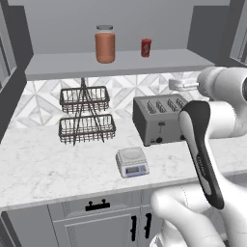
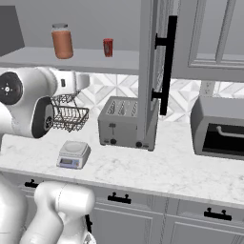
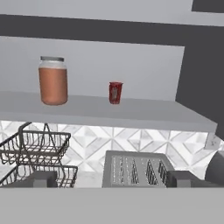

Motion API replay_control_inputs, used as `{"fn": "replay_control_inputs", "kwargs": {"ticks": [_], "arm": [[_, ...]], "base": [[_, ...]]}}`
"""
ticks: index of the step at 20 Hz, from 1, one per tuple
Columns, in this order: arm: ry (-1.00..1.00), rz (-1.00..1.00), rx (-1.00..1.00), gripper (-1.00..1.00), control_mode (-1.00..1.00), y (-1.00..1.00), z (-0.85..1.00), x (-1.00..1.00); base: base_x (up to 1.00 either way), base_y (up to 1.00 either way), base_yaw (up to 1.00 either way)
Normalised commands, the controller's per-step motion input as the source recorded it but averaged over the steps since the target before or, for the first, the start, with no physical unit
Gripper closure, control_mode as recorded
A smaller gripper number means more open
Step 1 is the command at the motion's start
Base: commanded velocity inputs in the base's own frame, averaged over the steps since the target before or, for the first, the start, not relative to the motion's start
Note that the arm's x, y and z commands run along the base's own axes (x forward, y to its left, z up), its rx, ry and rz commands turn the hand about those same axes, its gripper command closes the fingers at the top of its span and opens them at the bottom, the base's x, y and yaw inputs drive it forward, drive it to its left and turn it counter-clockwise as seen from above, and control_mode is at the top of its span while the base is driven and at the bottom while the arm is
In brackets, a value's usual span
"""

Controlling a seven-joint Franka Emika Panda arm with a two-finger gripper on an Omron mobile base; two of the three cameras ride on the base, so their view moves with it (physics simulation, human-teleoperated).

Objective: Pick the honey bottle and place it on the digital scale for weighing, and close the cabinet.

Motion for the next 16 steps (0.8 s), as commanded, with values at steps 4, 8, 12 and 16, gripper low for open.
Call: {"fn": "replay_control_inputs", "kwargs": {"ticks": [4,8,12,16], "arm": [[0.0,0.0,0.0,-1.0,-1.0,-0.14,0.4,0.0],[-0.02,0.0,0.0,-1.0,-1.0,0.0,0.29,0.17],[-0.05,0.0,0.0,-1.0,-1.0,0.0,0.14,0.3],[-0.09,0.0,0.0,-1.0,-1.0,0.0,0.01,0.39]], "base": [[0.0,0.0,0.0],[0.0,0.0,0.0],[0.0,0.0,0.0],[0.0,0.0,0.0]]}}
